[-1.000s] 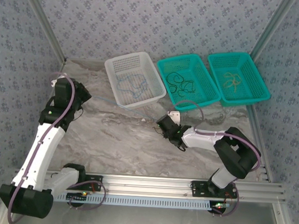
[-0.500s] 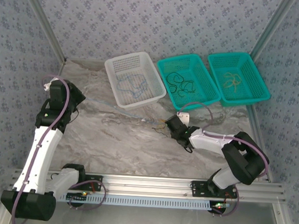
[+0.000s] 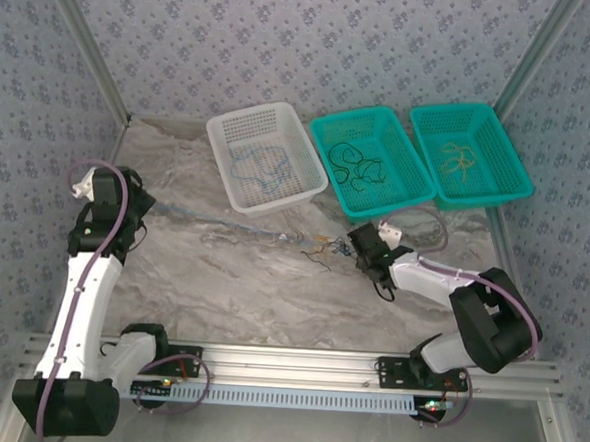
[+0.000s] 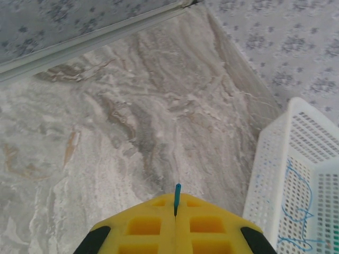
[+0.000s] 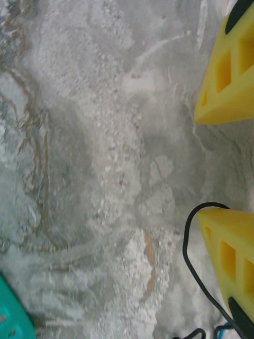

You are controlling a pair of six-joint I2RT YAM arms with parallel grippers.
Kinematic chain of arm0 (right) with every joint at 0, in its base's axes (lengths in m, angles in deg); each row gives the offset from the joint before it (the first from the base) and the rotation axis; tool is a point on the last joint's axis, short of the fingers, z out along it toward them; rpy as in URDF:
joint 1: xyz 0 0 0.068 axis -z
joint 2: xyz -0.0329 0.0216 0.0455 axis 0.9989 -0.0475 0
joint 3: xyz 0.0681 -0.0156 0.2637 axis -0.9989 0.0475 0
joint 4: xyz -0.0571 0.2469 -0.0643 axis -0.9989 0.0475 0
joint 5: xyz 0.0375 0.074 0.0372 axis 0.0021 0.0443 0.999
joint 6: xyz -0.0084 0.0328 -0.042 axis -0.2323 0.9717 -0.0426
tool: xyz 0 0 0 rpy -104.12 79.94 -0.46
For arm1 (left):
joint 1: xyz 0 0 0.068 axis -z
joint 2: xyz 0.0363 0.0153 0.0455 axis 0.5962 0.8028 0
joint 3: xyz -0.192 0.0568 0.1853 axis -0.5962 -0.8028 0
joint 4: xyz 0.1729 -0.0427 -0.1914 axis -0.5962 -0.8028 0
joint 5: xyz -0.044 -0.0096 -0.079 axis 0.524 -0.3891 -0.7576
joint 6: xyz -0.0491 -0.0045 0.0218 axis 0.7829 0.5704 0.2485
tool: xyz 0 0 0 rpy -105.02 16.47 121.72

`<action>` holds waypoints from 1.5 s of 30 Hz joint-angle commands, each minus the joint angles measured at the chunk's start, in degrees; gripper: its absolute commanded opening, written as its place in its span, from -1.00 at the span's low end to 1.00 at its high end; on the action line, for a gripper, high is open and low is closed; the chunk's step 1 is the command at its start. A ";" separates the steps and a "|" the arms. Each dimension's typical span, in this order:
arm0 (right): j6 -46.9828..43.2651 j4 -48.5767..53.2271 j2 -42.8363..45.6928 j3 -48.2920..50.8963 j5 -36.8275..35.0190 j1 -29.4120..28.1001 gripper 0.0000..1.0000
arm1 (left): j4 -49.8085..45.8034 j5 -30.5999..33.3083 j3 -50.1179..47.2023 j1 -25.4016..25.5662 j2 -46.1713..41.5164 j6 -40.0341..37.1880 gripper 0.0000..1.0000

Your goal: Untangle the cables

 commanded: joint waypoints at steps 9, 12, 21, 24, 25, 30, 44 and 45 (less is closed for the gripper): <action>-8.55 -13.15 10.61 3.99 20.51 2.66 0.59 | 3.88 -8.32 -5.63 -1.52 0.66 4.48 -1.00; -11.84 -13.83 12.23 3.13 24.23 2.41 0.74 | 5.62 -10.21 -7.09 -1.48 0.95 5.59 -1.00; -14.61 -11.83 6.66 -3.58 27.66 -1.02 0.67 | 12.00 -19.51 -7.47 4.46 3.70 -4.66 -1.00; -13.39 -10.68 3.96 -6.26 27.42 -2.54 0.61 | 9.14 -16.90 -4.82 10.73 6.42 -10.34 -1.00; -12.08 -8.46 3.24 -7.43 24.19 -3.77 0.58 | 8.06 -15.51 -3.96 13.09 7.47 -12.29 -1.00; -3.76 -1.27 0.63 -11.75 13.03 -8.04 0.53 | 6.73 -10.02 -1.93 25.59 11.90 -20.06 -1.00; -19.45 -0.02 -8.66 -21.28 21.66 -11.67 0.15 | 5.48 5.58 -3.31 29.19 10.68 -14.96 -1.00; -20.02 0.51 -9.86 -22.39 20.55 -12.25 0.17 | 5.82 4.29 -3.79 28.14 9.98 -14.50 -1.00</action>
